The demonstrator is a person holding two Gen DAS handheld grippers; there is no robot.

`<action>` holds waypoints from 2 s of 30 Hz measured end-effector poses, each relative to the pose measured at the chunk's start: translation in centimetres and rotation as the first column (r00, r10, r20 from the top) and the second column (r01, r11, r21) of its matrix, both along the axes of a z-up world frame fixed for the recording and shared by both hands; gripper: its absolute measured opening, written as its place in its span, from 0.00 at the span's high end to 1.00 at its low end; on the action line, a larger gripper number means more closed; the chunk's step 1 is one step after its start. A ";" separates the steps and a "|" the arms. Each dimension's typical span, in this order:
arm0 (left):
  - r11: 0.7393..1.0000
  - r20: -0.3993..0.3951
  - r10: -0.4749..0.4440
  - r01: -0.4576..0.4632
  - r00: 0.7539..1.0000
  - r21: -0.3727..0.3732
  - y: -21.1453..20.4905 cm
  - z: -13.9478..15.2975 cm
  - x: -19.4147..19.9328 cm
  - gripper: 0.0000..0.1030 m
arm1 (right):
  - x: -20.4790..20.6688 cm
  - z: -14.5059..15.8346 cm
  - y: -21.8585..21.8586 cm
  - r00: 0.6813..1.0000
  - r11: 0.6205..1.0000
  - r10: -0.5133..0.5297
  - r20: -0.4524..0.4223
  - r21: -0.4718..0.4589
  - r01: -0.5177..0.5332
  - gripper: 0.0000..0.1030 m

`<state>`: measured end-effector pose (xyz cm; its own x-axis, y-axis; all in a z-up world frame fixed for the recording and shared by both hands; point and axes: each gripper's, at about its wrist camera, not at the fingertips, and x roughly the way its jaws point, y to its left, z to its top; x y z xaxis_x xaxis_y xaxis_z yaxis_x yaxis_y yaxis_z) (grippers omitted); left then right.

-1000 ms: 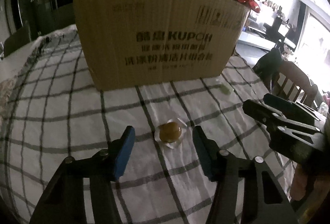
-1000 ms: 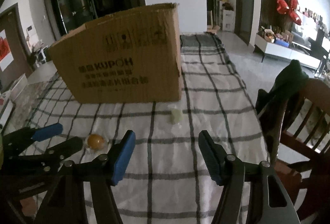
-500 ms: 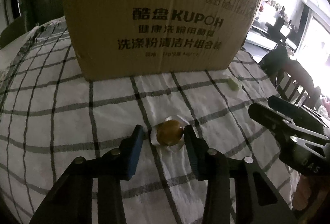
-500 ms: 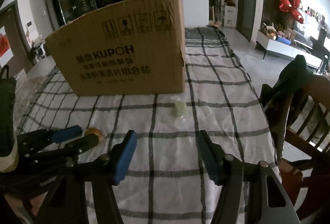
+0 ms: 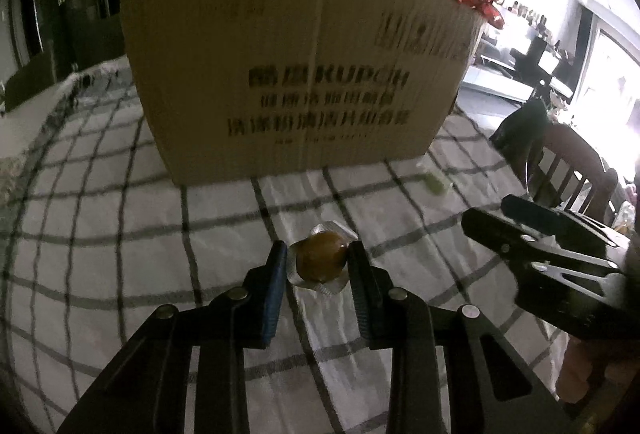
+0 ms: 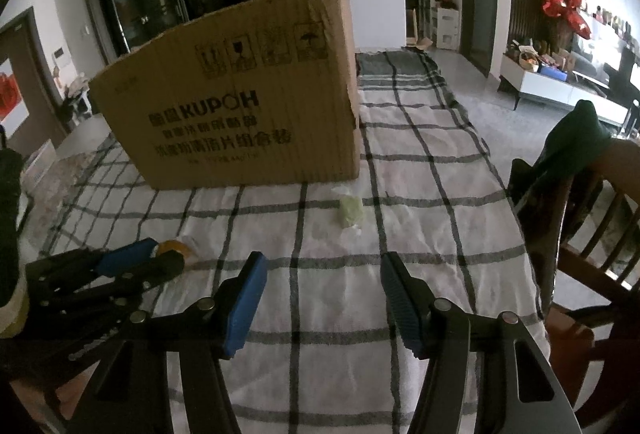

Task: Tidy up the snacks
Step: 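Grasp the orange-wrapped candy with the left tool while the right tool grasps the pale green candy, then lift both candies into the box and open both tools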

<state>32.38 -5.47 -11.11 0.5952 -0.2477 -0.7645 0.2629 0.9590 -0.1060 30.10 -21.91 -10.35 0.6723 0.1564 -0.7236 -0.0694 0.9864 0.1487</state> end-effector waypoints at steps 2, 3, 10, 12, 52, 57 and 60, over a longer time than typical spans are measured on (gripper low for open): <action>1.000 0.017 -0.009 0.009 1.000 -0.007 -0.3 0.7 0.0 0.70 | 0.5 0.1 -0.4 1.000 1.000 -0.001 0.002 0.014 0.001 0.42; 1.000 0.024 -0.013 0.013 1.000 -0.008 -0.5 1.0 0.1 0.70 | 0.8 0.2 -0.6 1.000 1.000 0.001 0.002 0.021 -0.001 0.46; 1.000 0.043 -0.022 0.023 0.999 -0.009 -1.6 1.2 1.5 0.70 | 3.7 -0.8 -1.3 0.999 0.999 0.020 -0.043 0.042 -0.018 0.62; 1.000 0.038 -0.022 0.022 0.999 -0.011 -1.8 1.0 1.9 0.70 | 4.2 -1.2 -1.4 0.998 0.999 0.023 -0.052 0.032 -0.021 0.65; 0.996 0.217 0.003 0.016 0.976 -0.085 -0.1 10.1 -2.4 0.70 | -1.2 9.1 0.1 0.978 0.998 0.042 0.202 0.026 -0.048 0.82; 0.998 0.308 0.013 0.009 0.951 -0.070 0.7 12.9 -2.4 0.70 | -0.8 11.4 0.5 0.963 0.998 0.047 0.264 0.030 -0.057 0.82; 0.998 0.328 0.019 0.000 0.944 -0.059 1.1 13.8 -1.5 0.70 | 0.0 12.3 0.8 0.956 0.998 0.050 0.291 0.029 -0.061 0.82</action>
